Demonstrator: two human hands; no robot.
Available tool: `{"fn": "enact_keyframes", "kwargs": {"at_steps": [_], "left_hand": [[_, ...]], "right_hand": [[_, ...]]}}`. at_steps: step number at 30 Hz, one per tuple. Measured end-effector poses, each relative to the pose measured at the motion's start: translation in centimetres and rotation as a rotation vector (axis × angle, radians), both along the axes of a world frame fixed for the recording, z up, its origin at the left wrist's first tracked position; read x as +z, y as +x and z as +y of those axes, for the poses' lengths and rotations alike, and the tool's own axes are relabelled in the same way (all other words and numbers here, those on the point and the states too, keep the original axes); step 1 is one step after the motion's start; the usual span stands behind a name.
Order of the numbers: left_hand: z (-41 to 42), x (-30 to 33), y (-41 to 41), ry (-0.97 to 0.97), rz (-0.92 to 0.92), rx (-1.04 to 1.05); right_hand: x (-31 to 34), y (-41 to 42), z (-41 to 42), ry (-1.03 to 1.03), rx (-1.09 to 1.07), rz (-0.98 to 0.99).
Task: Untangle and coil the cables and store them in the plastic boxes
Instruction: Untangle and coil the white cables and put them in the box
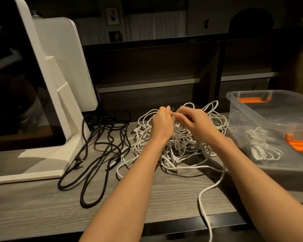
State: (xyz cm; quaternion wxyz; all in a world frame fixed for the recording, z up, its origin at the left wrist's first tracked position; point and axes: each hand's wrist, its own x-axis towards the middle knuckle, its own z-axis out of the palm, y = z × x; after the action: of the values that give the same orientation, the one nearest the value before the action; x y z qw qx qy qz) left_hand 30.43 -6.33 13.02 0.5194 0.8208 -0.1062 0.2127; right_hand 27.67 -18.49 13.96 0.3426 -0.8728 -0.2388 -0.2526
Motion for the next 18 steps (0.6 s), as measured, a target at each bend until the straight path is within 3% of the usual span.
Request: {"fn": "enact_keyframes", "kwargs": {"at_steps": [3, 7, 9, 13, 18], "left_hand": [[-0.1, 0.0, -0.3, -0.02, 0.013, -0.113], [-0.3, 0.6, -1.0, -0.13, 0.085, -0.236], [-0.3, 0.8, -0.8, -0.216, 0.16, -0.241], [0.1, 0.9, -0.5, -0.5, 0.285, -0.207], [0.7, 0.6, 0.2, -0.524, 0.135, 0.07]], "right_hand": [[0.0, 0.5, -0.4, 0.238, -0.04, 0.02], [-0.4, 0.9, -1.1, 0.421, -0.029, 0.253], [-0.8, 1.3, -0.9, 0.414, -0.016, 0.306], [-1.0, 1.2, -0.7, 0.209, 0.0, 0.319], [-0.9, 0.9, -0.8, 0.149, 0.033, 0.386]]}}
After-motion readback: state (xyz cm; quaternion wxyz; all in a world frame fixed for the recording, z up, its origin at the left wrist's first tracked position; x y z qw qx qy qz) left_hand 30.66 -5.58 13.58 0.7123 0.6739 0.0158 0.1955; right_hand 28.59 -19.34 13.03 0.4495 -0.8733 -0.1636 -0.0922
